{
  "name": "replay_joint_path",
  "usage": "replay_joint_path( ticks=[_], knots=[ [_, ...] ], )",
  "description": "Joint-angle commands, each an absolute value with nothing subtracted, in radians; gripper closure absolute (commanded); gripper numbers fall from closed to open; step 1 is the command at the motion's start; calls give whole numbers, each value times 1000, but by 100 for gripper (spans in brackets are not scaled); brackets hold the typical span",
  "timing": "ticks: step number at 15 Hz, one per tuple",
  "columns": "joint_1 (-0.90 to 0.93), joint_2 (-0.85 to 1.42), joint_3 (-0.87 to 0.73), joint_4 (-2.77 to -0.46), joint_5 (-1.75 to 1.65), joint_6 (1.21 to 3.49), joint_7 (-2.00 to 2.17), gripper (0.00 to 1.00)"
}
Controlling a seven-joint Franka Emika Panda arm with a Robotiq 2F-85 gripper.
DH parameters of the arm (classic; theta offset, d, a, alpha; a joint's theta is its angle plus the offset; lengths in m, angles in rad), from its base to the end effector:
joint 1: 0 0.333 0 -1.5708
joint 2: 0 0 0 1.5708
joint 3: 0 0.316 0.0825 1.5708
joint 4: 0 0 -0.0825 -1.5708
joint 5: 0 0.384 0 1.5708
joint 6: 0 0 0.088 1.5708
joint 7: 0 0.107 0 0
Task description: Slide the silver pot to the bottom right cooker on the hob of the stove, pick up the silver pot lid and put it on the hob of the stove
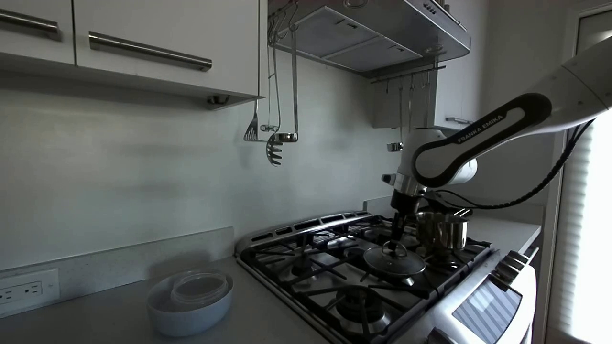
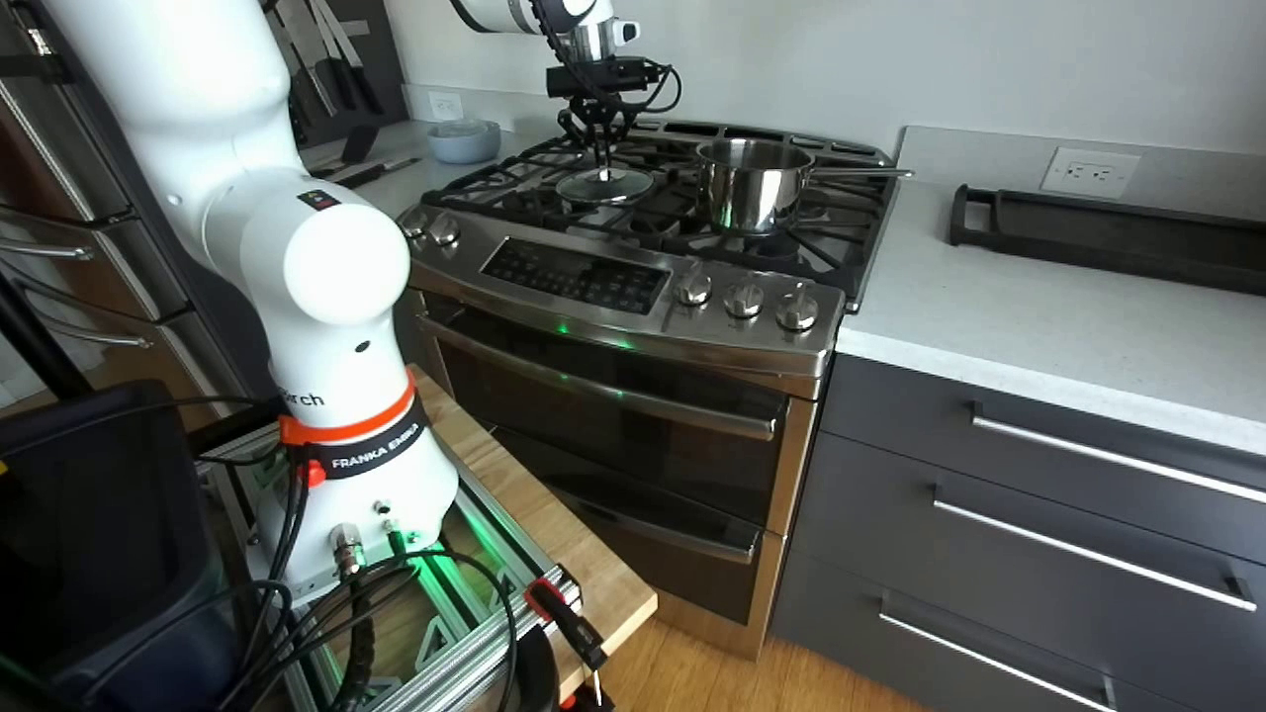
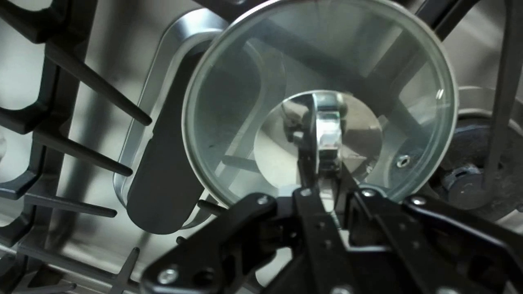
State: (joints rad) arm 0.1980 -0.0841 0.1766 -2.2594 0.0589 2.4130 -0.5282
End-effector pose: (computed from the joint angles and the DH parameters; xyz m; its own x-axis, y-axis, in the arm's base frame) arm 0.4922 0.1949 0.4205 0.6256 0.7488 0.2189 0.7514 -0.6538 0.0887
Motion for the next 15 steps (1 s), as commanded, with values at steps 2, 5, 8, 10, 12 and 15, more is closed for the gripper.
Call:
replay_joint_path(
  ticks=[2, 5, 8, 10, 12, 15],
  knots=[
    [204, -111, 175, -2287, 51, 2424, -501, 96],
    [205, -109, 175, -2289, 55, 2428, -497, 96],
    [207, -106, 177, -2294, 64, 2441, -478, 96],
    [209, -105, 179, -2298, 64, 2442, -465, 96],
    [211, -104, 180, -2298, 63, 2442, -455, 96],
    [213, -101, 180, -2300, 60, 2442, -444, 96]
  ],
)
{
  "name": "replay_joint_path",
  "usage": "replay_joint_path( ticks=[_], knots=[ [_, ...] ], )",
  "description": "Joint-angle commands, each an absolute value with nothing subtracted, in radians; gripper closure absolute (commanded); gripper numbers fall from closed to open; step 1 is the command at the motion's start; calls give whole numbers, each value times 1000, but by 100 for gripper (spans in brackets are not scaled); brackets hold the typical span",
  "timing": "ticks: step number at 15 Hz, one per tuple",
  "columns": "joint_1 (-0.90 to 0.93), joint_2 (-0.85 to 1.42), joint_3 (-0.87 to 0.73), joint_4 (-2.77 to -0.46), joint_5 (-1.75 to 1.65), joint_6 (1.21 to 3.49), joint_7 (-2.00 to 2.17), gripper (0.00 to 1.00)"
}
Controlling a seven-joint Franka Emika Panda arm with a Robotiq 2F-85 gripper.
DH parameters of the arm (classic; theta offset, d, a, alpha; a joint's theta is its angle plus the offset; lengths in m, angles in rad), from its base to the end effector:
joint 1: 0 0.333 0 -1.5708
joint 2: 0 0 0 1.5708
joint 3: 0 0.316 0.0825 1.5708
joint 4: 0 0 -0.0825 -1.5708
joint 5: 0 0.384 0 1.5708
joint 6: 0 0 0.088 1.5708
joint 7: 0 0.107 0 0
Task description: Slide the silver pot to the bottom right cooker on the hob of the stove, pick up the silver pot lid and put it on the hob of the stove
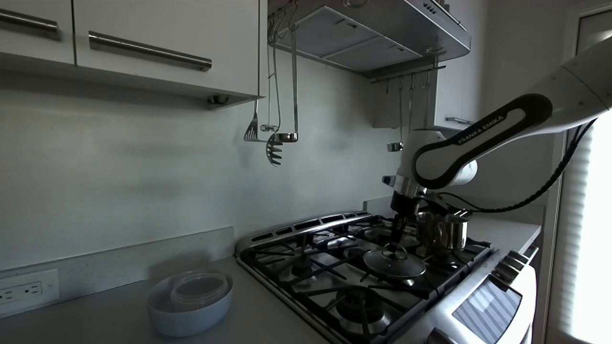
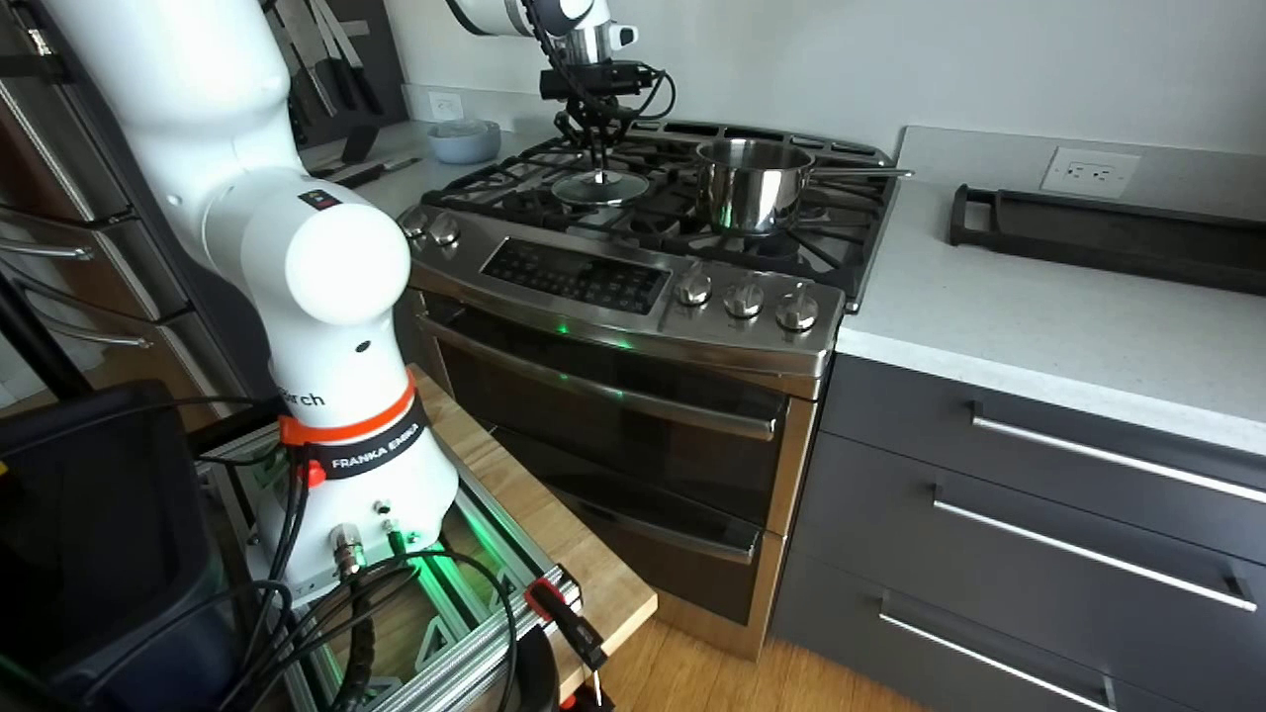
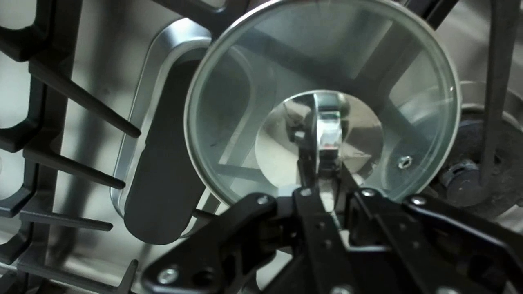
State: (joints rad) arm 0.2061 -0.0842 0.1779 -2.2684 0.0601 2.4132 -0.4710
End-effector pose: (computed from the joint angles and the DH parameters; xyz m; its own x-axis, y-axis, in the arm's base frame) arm 0.4884 0.1987 0.4163 0.6633 0.7164 0.2163 0.7210 -0.6892 0.0717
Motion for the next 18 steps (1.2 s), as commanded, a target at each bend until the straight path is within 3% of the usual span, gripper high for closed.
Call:
replay_joint_path(
  ticks=[1, 4, 6, 8, 15, 17, 18],
  knots=[
    [213, -101, 180, -2301, 58, 2443, -441, 96],
    [214, -100, 181, -2301, 59, 2440, -436, 95],
    [214, -100, 181, -2300, 58, 2438, -434, 85],
    [214, -101, 181, -2301, 56, 2438, -433, 61],
    [206, -128, 172, -2278, 30, 2408, -436, 10],
    [194, -169, 158, -2246, 6, 2362, -446, 0],
    [189, -190, 149, -2228, 2, 2332, -453, 0]
  ],
)
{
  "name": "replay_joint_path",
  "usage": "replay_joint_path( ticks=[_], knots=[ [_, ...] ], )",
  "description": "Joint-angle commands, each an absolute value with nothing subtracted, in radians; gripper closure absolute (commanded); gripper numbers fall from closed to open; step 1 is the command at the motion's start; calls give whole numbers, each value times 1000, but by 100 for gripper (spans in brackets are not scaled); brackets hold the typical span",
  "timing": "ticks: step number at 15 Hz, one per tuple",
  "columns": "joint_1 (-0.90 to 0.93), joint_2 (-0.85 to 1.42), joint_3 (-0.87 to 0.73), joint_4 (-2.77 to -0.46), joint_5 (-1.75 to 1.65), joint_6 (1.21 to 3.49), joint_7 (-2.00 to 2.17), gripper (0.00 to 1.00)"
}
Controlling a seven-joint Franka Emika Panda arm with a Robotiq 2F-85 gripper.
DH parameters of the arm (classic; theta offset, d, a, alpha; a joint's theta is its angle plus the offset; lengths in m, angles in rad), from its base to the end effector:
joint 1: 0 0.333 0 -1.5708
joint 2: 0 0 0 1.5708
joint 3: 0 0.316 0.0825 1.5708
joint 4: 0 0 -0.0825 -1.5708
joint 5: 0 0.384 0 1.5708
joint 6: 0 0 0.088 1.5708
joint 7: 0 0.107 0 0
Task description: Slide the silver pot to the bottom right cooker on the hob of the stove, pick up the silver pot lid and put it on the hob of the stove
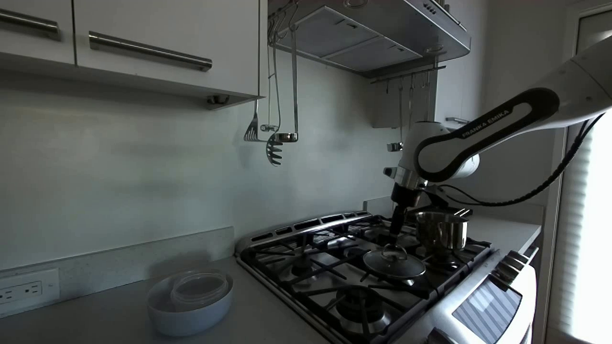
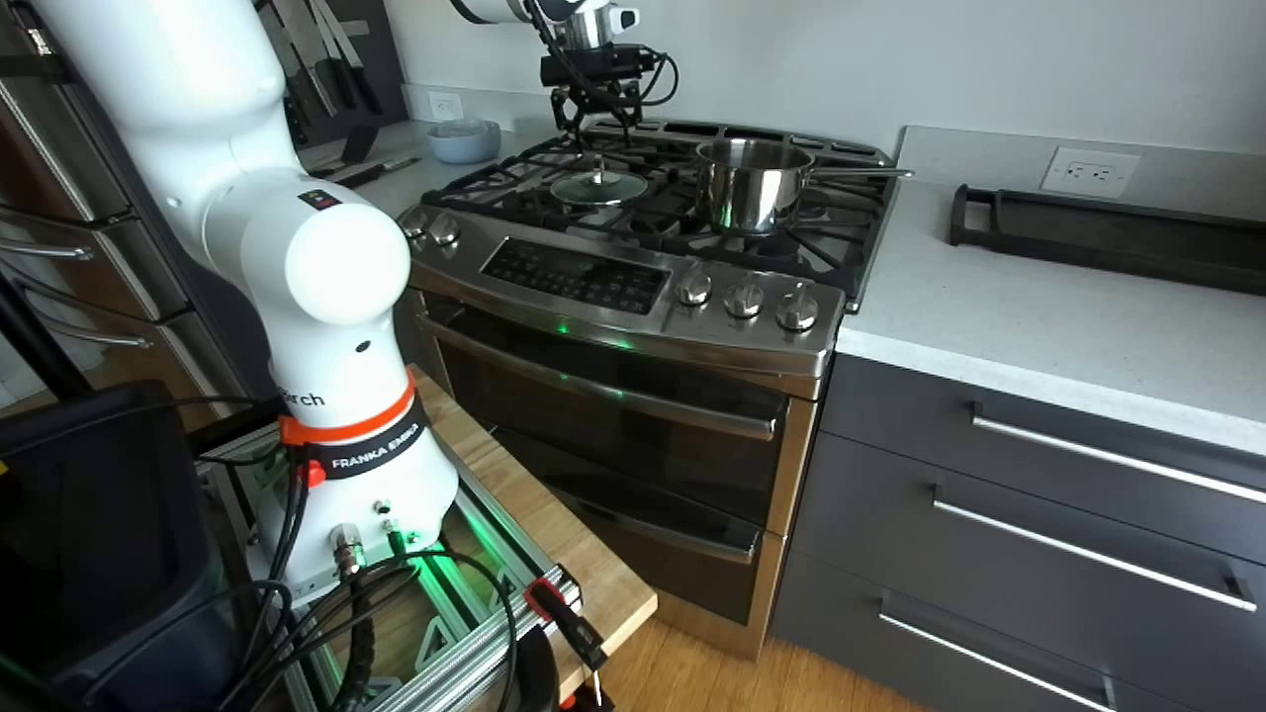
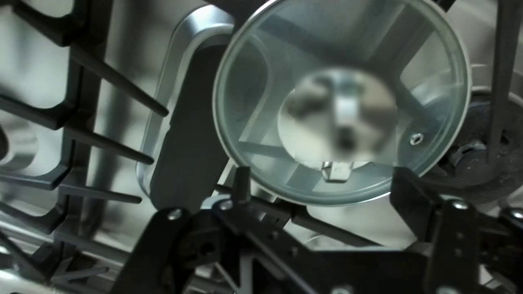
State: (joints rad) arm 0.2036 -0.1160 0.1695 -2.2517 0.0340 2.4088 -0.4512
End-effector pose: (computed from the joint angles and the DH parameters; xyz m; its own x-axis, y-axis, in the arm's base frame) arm 0.4907 0.1939 0.4403 0.6630 0.7073 0.2454 0.7062 -0.6997 0.1087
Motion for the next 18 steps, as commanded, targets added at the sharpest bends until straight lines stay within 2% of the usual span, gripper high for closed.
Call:
replay_joint_path(
  ticks=[1, 10, 13, 18],
  knots=[
    [178, -220, 139, -2200, -21, 2277, -438, 0],
    [90, -326, 76, -1876, -141, 1778, -331, 0],
    [73, -323, 71, -1830, -149, 1717, -276, 0],
    [82, -330, 64, -1840, -134, 1742, -295, 0]
  ],
)
